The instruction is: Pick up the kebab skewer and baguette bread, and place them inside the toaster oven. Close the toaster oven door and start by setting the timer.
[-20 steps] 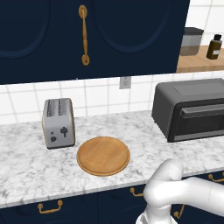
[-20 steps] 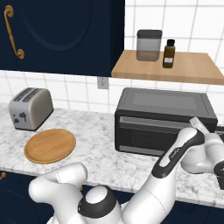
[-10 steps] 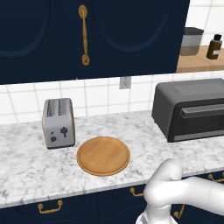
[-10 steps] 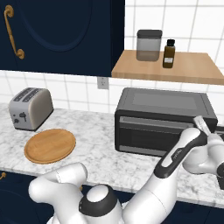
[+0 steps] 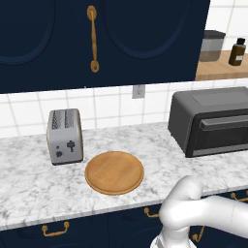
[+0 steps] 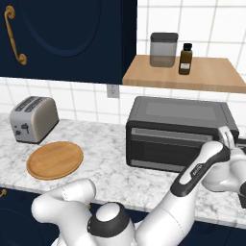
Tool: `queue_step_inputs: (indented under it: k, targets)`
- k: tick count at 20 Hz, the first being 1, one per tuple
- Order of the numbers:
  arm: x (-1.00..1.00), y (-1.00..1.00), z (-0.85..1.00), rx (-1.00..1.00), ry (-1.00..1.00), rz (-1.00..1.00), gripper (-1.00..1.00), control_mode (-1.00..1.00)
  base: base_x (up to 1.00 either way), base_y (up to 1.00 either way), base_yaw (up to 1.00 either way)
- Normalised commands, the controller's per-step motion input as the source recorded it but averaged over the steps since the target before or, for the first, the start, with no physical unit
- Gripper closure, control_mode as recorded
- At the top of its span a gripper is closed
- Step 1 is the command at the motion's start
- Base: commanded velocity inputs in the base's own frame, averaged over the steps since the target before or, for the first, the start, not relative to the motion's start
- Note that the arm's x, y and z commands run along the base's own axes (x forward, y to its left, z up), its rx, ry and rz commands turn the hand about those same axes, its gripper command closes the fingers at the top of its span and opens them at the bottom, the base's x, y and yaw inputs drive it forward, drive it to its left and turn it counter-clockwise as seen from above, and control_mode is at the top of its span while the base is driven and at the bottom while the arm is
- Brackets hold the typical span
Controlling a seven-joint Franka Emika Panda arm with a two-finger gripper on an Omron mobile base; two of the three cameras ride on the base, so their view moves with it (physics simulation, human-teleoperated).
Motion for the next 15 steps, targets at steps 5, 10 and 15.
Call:
queue_step_inputs:
  k: [5,10,15]
  targets:
    - [-0.01,0.00,-0.15,0.22,-0.05,-0.03,1.00,-1.00,0.00,0.00,0.00]
    - [-0.04,0.00,-0.13,0.19,-0.10,-0.04,1.00,-1.00,0.00,0.00,0.00]
    - [-0.11,0.00,-0.09,0.19,-0.14,-0.05,1.00,-1.00,0.00,0.00,0.00]
